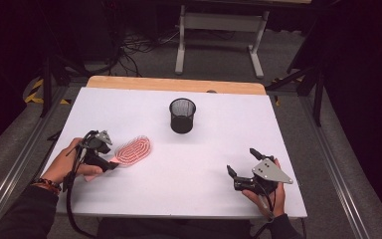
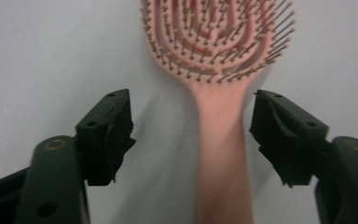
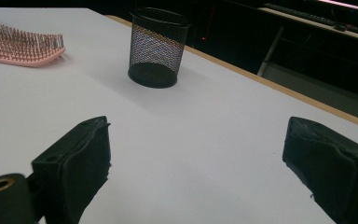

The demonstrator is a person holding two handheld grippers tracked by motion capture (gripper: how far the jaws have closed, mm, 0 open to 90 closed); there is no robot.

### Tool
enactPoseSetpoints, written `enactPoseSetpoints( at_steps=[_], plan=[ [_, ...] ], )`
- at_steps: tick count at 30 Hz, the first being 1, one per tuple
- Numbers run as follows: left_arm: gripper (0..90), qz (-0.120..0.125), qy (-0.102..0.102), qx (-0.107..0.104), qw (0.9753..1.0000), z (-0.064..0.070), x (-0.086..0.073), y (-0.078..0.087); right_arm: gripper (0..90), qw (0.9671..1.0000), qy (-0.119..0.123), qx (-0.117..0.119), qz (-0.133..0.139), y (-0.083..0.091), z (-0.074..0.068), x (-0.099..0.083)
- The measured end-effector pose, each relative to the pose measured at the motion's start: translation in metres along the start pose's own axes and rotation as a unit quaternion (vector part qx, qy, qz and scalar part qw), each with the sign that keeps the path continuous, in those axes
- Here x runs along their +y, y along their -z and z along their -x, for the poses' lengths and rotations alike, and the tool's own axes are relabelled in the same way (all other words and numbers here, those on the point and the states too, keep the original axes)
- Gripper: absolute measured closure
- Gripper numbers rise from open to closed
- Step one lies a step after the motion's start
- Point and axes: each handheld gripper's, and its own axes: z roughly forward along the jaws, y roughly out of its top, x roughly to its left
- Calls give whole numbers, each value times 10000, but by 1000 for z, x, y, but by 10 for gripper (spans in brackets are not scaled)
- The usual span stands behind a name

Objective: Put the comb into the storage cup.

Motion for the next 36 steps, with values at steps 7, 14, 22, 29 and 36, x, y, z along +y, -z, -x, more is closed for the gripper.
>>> enactPoseSetpoints(
  at_steps=[7,14,22,29,36],
  plan=[
    [438,-115,-46,-141,9998,-2,6,-4,89,10000,-17,12,-24,-1,0,0],
    [515,-355,-134,-113,9992,-3,13,-4,93,10000,13,35,-51,-1,-1,-1],
    [658,-654,-319,16,9973,3,21,-5,98,9999,34,80,-82,-2,-2,0],
    [692,-574,-338,152,9977,6,19,-4,100,9998,61,129,-120,-3,-3,-1],
    [695,-139,-425,715,9964,20,8,-3,100,9998,59,146,-124,-3,-4,0]
  ],
)
